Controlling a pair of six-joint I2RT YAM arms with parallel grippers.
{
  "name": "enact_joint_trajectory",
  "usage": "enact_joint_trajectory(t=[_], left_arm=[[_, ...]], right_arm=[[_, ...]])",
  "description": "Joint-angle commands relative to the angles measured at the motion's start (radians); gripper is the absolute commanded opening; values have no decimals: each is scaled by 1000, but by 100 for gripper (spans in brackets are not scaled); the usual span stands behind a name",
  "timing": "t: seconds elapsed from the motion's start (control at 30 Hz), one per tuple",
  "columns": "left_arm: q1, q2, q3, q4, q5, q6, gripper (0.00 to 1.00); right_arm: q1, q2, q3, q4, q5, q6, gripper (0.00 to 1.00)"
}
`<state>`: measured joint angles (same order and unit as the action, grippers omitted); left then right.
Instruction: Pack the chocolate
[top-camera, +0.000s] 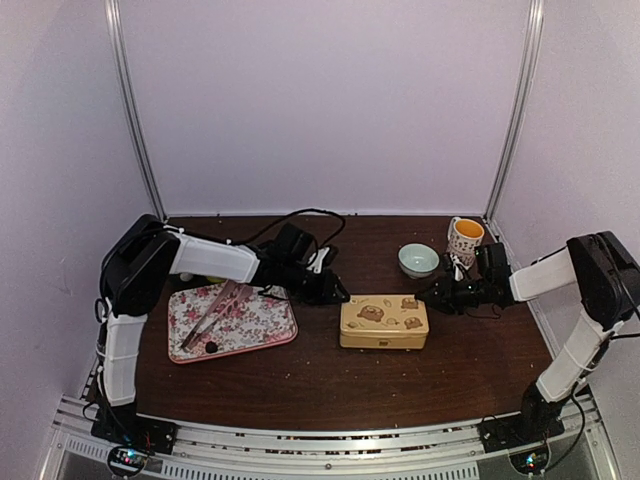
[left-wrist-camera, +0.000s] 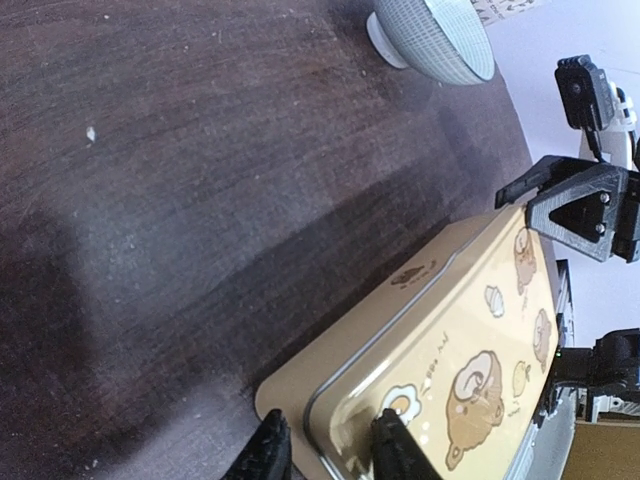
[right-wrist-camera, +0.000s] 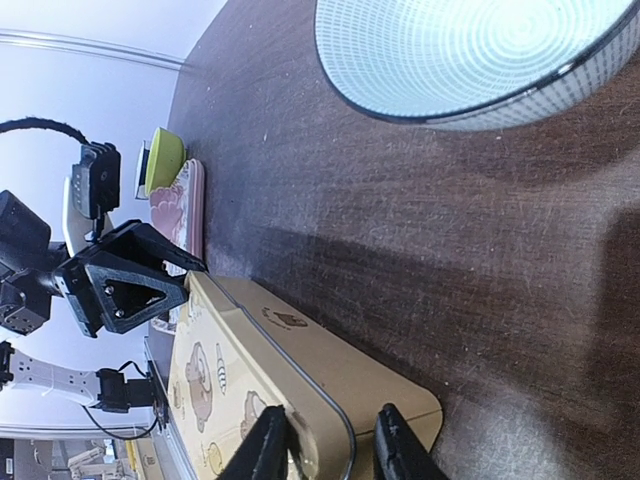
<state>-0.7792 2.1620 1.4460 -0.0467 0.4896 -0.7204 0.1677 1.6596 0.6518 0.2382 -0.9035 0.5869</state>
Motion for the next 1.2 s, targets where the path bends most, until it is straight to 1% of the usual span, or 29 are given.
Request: enact_joint_trajectory(t=[0.0, 0.03, 0.07, 0.13, 0.17, 0.23, 0.3, 0.37, 0.43, 0.53, 0.63, 0.8, 1.0, 1.17], left_arm=[[-29, 29, 11, -17, -35, 2, 30], [-32, 29, 13, -20, -40, 2, 30], [-34, 29, 15, -23, -47, 4, 30], [-34, 29, 19, -32, -55, 8, 30], [-34, 29, 21, -37, -60, 13, 30], [-34, 29, 31, -54, -71, 24, 30], [-34, 28, 49, -85, -87, 42, 30], [-35, 23, 75, -126, -102, 68, 32], [-34, 8, 100, -168, -121, 100, 37], [-34, -31, 126, -226, -161, 136, 48], [-38, -87, 105, -252, -180, 145, 52], [-83, -200, -17, -239, -195, 110, 50], [-181, -288, -198, -132, -192, -5, 45], [-234, -291, -303, 13, -142, -95, 42]], right_arm=[[10, 1, -43, -46, 27, 7, 30], [11, -4, -44, -48, 21, 2, 31], [12, -12, -47, -53, 16, -9, 34], [12, -33, -40, -91, 24, -55, 49], [12, -42, -31, -117, 36, -81, 54], [12, -55, -6, -157, 53, -121, 58], [12, -63, 19, -172, 72, -143, 59], [12, -75, 35, -154, 97, -155, 61], [12, -88, 42, -122, 116, -160, 64], [12, -84, 47, -44, 108, -153, 68], [15, -63, 59, 25, 66, -126, 70], [32, -1, 124, 11, 4, -128, 69], [68, 64, 159, -16, -2, -127, 68], [84, 67, 121, -4, -14, -122, 64]])
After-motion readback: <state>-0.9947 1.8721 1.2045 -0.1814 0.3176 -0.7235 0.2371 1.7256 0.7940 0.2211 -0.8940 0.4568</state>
